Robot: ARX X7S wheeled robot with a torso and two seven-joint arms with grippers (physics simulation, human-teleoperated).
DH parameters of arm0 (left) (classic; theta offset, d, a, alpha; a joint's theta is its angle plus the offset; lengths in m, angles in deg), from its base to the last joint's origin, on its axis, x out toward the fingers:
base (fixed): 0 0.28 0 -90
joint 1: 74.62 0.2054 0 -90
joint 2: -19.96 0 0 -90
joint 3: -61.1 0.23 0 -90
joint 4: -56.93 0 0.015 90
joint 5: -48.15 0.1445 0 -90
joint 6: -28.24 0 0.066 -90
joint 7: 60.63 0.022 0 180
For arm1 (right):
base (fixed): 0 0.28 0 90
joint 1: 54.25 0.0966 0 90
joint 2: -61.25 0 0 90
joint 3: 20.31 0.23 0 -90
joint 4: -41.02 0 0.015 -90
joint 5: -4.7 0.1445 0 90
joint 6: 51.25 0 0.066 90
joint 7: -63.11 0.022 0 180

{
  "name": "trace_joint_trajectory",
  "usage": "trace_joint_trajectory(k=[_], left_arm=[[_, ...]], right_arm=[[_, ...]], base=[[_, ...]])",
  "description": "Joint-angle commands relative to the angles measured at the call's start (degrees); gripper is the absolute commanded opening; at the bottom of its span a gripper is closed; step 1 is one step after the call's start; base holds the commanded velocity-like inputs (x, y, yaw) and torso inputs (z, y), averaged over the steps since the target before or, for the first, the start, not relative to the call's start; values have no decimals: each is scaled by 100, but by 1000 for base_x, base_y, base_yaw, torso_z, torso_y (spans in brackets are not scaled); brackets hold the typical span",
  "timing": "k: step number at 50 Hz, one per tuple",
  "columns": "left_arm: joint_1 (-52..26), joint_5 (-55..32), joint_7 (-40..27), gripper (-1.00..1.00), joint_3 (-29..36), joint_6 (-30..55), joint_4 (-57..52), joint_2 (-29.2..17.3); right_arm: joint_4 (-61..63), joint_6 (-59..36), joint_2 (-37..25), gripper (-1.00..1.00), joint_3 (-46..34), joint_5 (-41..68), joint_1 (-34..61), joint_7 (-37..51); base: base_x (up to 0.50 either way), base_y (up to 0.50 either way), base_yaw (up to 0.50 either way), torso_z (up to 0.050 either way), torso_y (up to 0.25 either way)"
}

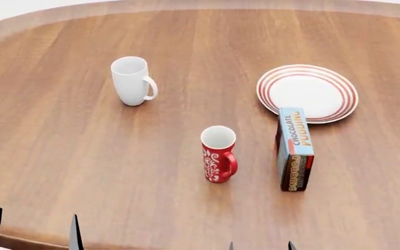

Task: Pick up the red mug and put it on the plate

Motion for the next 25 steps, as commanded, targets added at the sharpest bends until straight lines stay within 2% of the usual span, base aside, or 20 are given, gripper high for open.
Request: trace_joint_trajectory(k=[1,10,25], left_arm=[[-7,1,-38,100,36,-1,0,-22],[-12,-11,-59,100,65,0,0,-40],[-20,-18,-105,100,106,4,-2,-67]], right_arm=[[-17,-14,-31,100,-41,17,20,21],[-8,4,-55,100,-60,55,26,21],[8,7,-85,100,-96,86,20,61]], base=[[0,0,0,0,0],[56,0,0,0,0],[168,0,0,0,0]])
